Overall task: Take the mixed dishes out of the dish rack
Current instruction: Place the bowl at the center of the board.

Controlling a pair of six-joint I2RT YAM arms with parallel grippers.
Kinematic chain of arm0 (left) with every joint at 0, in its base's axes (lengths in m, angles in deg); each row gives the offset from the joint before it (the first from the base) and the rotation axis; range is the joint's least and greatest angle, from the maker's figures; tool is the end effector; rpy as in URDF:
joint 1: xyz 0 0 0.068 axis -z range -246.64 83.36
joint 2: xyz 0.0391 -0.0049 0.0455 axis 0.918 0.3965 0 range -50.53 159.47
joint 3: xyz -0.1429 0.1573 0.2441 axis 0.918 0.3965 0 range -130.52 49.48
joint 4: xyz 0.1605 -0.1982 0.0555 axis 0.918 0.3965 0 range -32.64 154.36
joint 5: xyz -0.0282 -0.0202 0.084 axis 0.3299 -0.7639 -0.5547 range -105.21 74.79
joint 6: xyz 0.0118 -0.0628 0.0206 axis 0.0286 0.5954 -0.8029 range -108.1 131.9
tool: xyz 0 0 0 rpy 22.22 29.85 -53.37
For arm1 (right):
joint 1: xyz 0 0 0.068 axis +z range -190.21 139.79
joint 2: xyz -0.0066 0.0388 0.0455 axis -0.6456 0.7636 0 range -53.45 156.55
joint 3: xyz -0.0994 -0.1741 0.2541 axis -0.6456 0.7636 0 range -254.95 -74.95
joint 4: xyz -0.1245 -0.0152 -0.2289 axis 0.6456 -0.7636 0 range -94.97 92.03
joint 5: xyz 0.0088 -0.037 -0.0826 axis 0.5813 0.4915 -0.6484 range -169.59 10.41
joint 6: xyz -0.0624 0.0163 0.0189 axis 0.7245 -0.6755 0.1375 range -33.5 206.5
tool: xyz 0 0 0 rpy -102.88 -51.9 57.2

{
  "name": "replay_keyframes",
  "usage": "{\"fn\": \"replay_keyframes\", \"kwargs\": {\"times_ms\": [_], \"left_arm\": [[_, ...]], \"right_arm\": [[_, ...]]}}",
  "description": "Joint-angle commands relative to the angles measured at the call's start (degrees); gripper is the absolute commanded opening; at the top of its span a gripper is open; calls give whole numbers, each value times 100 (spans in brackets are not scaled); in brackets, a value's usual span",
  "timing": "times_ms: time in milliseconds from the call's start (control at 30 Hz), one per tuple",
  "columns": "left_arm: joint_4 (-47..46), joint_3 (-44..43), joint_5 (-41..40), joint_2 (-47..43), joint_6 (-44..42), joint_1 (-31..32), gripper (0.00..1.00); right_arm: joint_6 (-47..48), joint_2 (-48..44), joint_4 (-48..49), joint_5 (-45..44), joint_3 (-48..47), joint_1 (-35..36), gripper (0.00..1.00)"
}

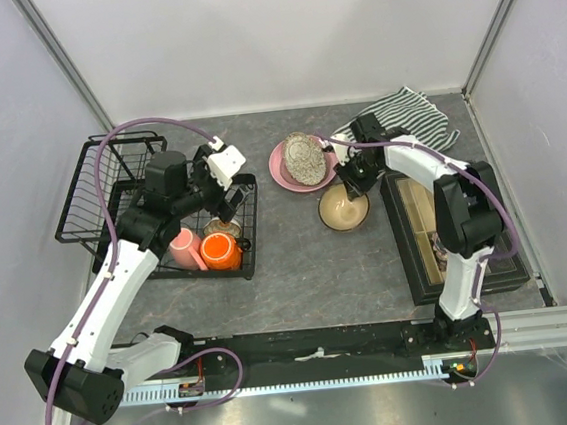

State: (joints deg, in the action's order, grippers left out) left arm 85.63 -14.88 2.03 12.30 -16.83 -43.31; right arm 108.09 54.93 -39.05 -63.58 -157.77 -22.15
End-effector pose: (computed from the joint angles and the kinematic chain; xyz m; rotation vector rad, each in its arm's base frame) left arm 0.2051 -0.1058 0.4050 1.0533 1.7279 -0.2465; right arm 0.3910 0.1430 0.2470 -0.9912 2.5171 0.3631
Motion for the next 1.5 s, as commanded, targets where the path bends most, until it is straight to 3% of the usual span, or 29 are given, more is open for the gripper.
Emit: {"fn": "replay_keyframes", "kwargs": {"times_ms": [0,400,933,1467], "left_arm": [[3,29,254,-104,-203,-13,88],[-6,99,210,-104,-229,-13,88],[-24,143,237,-69,-177,-22,88],[47,116,105,-51,-300,-22,88]], "right_arm": [[329,192,-75,833,-225,-189,0],[461,843,29,1826,-585,-514,0],[259,1177,302,1923,-1086,-576,0],[399,878,311,1519,-911,-567,44]]}}
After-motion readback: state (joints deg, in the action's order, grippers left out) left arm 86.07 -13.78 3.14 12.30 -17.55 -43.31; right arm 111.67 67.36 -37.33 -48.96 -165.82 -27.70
